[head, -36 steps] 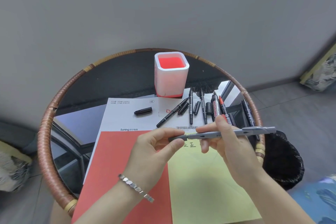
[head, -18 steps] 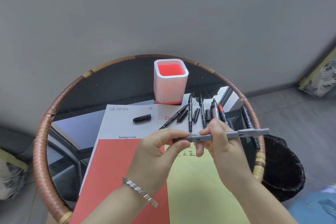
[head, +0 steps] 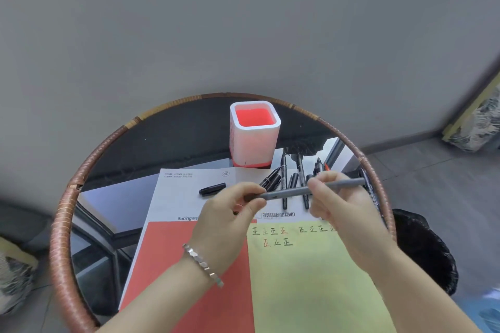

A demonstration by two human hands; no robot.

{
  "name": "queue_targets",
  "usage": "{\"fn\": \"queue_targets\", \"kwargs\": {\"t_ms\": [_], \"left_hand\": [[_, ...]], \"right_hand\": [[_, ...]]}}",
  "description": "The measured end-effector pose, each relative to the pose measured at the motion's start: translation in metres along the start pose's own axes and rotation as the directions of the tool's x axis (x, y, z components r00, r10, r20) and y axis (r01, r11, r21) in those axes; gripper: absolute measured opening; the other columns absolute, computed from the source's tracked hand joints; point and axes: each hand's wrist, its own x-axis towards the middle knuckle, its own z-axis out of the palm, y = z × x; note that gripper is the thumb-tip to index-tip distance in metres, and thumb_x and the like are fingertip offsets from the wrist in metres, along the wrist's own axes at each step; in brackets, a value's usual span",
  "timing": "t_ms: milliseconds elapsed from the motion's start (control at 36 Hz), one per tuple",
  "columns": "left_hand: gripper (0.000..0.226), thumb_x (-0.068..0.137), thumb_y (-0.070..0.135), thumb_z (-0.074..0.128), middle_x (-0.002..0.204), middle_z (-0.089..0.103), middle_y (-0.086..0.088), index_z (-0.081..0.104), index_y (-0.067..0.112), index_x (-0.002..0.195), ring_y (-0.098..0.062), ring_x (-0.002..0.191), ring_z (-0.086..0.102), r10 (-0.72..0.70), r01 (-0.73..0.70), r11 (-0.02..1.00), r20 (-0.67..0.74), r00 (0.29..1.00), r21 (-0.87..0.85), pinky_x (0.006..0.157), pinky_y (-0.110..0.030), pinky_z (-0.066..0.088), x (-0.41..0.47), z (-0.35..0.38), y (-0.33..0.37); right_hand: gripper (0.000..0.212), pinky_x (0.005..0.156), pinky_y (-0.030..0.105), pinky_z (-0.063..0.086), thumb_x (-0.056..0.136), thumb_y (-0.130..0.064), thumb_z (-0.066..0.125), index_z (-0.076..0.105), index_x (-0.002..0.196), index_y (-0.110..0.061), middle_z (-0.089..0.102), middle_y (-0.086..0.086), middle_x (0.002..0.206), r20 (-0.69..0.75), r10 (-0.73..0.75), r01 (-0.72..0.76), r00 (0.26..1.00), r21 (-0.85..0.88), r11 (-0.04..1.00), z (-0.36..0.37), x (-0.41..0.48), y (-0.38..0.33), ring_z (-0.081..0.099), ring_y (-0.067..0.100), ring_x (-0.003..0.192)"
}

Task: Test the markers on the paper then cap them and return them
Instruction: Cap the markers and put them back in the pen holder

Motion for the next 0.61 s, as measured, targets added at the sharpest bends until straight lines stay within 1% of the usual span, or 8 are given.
{"fn": "queue_targets", "kwargs": {"t_ms": [139,222,278,361,417,472,528,611], "left_hand": [[0.013,0.087,0.019,0.061,0.084,0.066,0.013,0.06,0.032,0.085,0.009,0.072,0.057,-0.141,0.124,0.985,0.145,0.979,0.118,0.062,-0.005,0.042,0.018,-0.01,-0.002],[0.015,0.088,0.022,0.057,0.087,0.066,0.014,0.057,0.035,0.082,0.001,0.081,0.06,-0.191,0.156,0.968,0.17,0.967,0.199,0.066,-0.011,0.044,0.026,-0.018,-0.001],[0.014,0.09,0.022,0.055,0.085,0.063,0.017,0.055,0.034,0.083,-0.003,0.082,0.06,-0.211,0.169,0.959,0.177,0.961,0.226,0.067,-0.013,0.043,0.028,-0.022,0.001],[0.009,0.091,0.022,0.051,0.084,0.061,0.019,0.057,0.029,0.092,-0.003,0.084,0.059,-0.215,0.161,0.946,0.174,0.961,0.28,0.069,-0.015,0.044,0.028,-0.024,0.003],[0.011,0.091,0.021,0.05,0.083,0.06,0.02,0.057,0.028,0.094,-0.001,0.082,0.058,-0.208,0.149,0.939,0.167,0.964,0.311,0.071,-0.02,0.047,0.027,-0.024,0.004],[0.012,0.091,0.021,0.05,0.083,0.058,0.022,0.058,0.028,0.096,-0.002,0.082,0.057,-0.2,0.133,0.928,0.164,0.966,0.348,0.073,-0.024,0.048,0.026,-0.022,0.004],[0.014,0.091,0.023,0.049,0.084,0.056,0.023,0.059,0.027,0.1,-0.004,0.081,0.056,-0.197,0.122,0.918,0.167,0.966,0.378,0.075,-0.024,0.048,0.025,-0.02,0.005],[0.015,0.092,0.023,0.049,0.086,0.056,0.021,0.059,0.028,0.101,0.0,0.079,0.056,-0.178,0.097,0.918,0.182,0.967,0.385,0.072,-0.023,0.048,0.025,-0.013,0.007]], "right_hand": [[0.01,0.055,0.013,0.045,0.088,-0.016,0.054,0.061,0.082,-0.013,0.052,-0.006,0.051,-0.03,-0.192,0.189,0.981,-0.092,0.978,-0.008,0.017,-0.029,0.048,0.004,0.05],[0.01,0.061,0.013,0.05,0.091,-0.017,0.051,0.06,0.087,-0.02,0.061,-0.01,0.058,-0.112,-0.433,0.401,0.894,-0.227,0.887,-0.008,0.039,-0.054,0.057,0.001,0.058],[0.012,0.063,0.014,0.051,0.092,-0.016,0.052,0.059,0.086,-0.024,0.063,-0.009,0.066,-0.12,-0.51,0.453,0.852,-0.318,0.833,-0.002,0.059,-0.064,0.06,0.001,0.06],[0.01,0.07,0.026,0.054,0.09,-0.021,0.054,0.063,0.088,-0.019,0.065,-0.009,0.069,-0.056,-0.475,0.386,0.878,-0.503,0.773,0.016,0.089,-0.063,0.064,0.016,0.069],[0.014,0.074,0.023,0.052,0.088,-0.022,0.055,0.065,0.091,-0.015,0.067,-0.012,0.071,0.002,-0.406,0.318,0.914,-0.623,0.714,0.026,0.103,-0.053,0.063,0.016,0.075],[0.014,0.078,0.032,0.052,0.087,-0.024,0.056,0.066,0.09,-0.015,0.07,-0.003,0.079,0.037,-0.379,0.293,0.925,-0.704,0.647,0.031,0.109,-0.043,0.063,0.017,0.078],[0.014,0.076,0.036,0.052,0.085,-0.023,0.059,0.066,0.095,-0.016,0.067,-0.002,0.078,0.041,-0.37,0.282,0.928,-0.723,0.63,0.031,0.109,-0.039,0.061,0.019,0.076],[0.024,0.071,0.032,0.051,0.085,-0.02,0.059,0.061,0.109,-0.018,0.057,-0.011,0.068,0.02,-0.388,0.29,0.921,-0.699,0.653,0.017,0.1,-0.041,0.056,0.014,0.066]]}}
